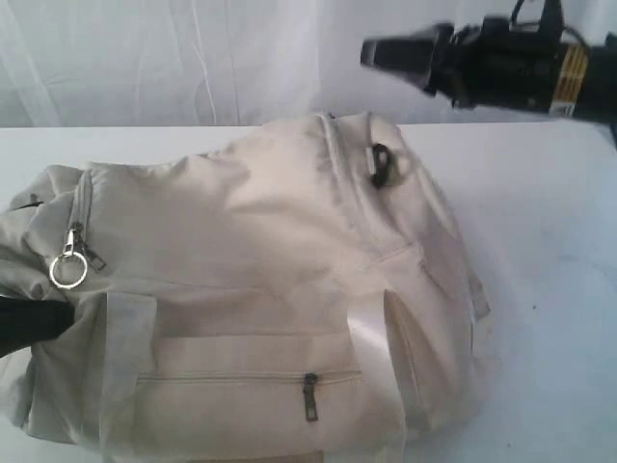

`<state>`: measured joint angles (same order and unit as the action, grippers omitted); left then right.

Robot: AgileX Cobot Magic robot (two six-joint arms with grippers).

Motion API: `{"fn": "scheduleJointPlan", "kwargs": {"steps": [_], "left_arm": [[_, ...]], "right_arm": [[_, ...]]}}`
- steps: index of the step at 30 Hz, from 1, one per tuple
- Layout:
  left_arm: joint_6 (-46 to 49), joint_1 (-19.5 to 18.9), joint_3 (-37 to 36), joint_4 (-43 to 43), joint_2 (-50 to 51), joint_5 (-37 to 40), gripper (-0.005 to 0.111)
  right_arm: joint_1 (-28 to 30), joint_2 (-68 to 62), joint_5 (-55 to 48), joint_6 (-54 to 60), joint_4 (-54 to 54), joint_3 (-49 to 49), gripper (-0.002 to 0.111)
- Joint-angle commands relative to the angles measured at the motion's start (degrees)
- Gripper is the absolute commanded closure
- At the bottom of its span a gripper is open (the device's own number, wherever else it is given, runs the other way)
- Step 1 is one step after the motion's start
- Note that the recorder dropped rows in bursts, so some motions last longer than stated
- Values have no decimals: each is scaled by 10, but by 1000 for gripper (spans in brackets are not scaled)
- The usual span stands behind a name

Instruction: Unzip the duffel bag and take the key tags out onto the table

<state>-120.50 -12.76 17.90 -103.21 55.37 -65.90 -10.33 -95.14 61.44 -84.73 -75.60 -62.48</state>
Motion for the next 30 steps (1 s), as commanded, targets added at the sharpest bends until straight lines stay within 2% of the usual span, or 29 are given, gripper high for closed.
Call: {"fn": "scheduleJointPlan", "kwargs": {"steps": [1,5,10,12,16,21,26,30], "left_arm": [[-5,2,5,33,-11,-41,107],[10,2,5,33,-11,-41,107],[14,2,5,33,-11,-41,107],[21,2,5,33,-11,-41,107],[21,2,5,33,-11,-41,107],[21,2,5,33,-11,-41,107],[22,2,5,33,-11,-41,107],[22,2,5,33,-11,-41,107]], "right_arm": [[-26,58,50,7,-3,-32,42],[-74,84,24,10,-30,-43,49],[-167,62,-65,-41,-219,-43,57],[-203,42,-69,-65,-232,-43,57],[-281,-16,-105,-84,-230,-43,57],[-325,-63,-94,-84,-220,-43,57],[-357,-80,-111,-75,-137,-43,57],[-384,-97,-147,-23,-30,-43,57]]}}
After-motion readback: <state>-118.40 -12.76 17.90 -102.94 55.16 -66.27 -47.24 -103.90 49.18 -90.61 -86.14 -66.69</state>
